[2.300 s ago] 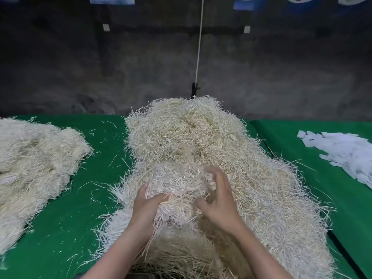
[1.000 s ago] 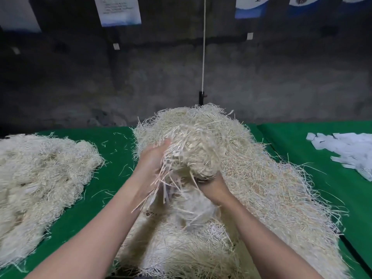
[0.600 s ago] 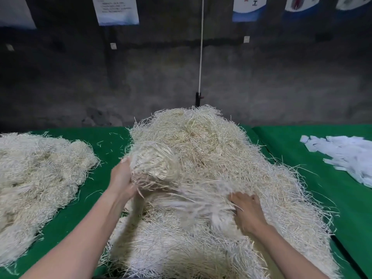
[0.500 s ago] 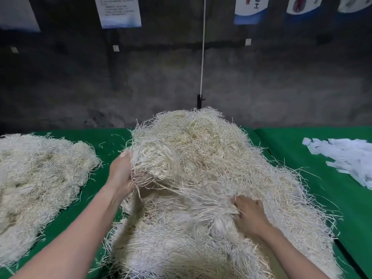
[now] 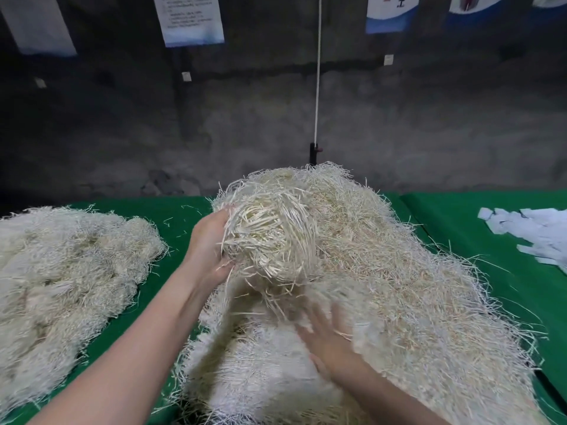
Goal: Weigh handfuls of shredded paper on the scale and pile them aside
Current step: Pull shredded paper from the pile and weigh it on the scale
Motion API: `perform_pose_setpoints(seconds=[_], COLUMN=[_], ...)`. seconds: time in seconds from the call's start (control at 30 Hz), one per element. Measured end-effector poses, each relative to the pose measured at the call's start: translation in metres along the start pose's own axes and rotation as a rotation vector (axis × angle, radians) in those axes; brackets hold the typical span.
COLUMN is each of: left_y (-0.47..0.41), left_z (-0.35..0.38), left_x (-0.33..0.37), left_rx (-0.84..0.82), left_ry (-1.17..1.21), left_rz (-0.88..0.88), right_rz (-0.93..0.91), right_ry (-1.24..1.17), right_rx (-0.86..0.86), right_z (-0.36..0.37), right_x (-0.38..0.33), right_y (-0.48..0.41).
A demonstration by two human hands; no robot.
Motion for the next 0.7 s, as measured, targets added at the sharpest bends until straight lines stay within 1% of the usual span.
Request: perform_pose_setpoints(seconds=[0.03,0.07,0.1,0.13,0.17,0.2,0.27,0.33,0.37,0.4,0.43,0.47,0.5,0.53,0.57,0.6,0.67,0.7], left_y=[-0.001,-0.002,-0.003,-0.004,-0.004,-0.003,0.0,0.003,0.005,0.007,0.011,0.012,0.016,0.02,0.026,0.029,0.034,0.037], left_z=[-0.006,-0.011,-0.017,-0.021,-0.024,-0.026,-0.029,-0.031,-0.033,-0.034,-0.032,-0.031,-0.03,-0.026,-0.021,-0.016,-0.007,-0.004], left_x=[0.005,0.01,0.013,0.016,0.016,0.014,0.009,0.005,0.004,0.004,0.004,0.002,0.002,0.002,0.003,0.005,0.009,0.013], left_rx=[0.039,0.065,0.071,0.052,0.035,0.024,0.018,0.042,0.061,0.063,0.043,0.012,-0.007,-0.032,-0.063,-0.094,-0.145,-0.113], left_ry=[-0.034,-0.044,-0.041,-0.036,-0.043,-0.065,-0.122,-0.191,-0.229,-0.262,-0.279,-0.297,-0.317,-0.341,-0.355,-0.361,-0.342,-0.31], left_rz=[0.014,0.033,0.05,0.065,0.071,0.067,0.051,0.076,0.103,0.119,0.118,0.108,0.116,0.134,0.143,0.151,0.195,0.276], right_rz=[0.028,0.039,0.065,0.086,0.062,0.031,-0.069,-0.104,-0.119,-0.114,-0.093,-0.069,-0.071,-0.134,-0.218,-0.287,-0.297,-0.289], right_ry=[0.079,0.148,0.191,0.248,0.289,0.261,0.031,-0.41,-0.588,-0.669,-0.692,-0.739,-0.855,-1.025,-1.195,-1.344,-1.61,-1.761], right_rx=[0.042,0.05,0.006,-0.031,-0.034,-0.033,-0.055,0.007,0.069,0.181,0.382,0.625,0.836,0.952,0.93,0.795,0.419,0.252], right_z=[0.01,0.014,0.016,0.018,0.017,0.014,-0.002,-0.044,-0.07,-0.097,-0.126,-0.154,-0.179,-0.198,-0.21,-0.215,-0.205,-0.195], right_x=[0.024,0.046,0.064,0.078,0.083,0.081,0.066,0.049,0.042,0.037,0.033,0.027,0.019,0.008,-0.009,-0.027,-0.064,-0.077], right_y=[0.005,0.009,0.012,0.013,0.013,0.012,0.007,0.01,0.013,0.015,0.017,0.023,0.03,0.033,0.03,0.024,0.012,0.009])
Point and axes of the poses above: each hand's wrist, its own y-axis away from the middle knuckle, its own z-axis out of the palm, x = y × z, the point moved 4 cm from there along -y, towards the middle knuckle, and after that the axes turned 8 degrees about -z, right-handed, at the moved point
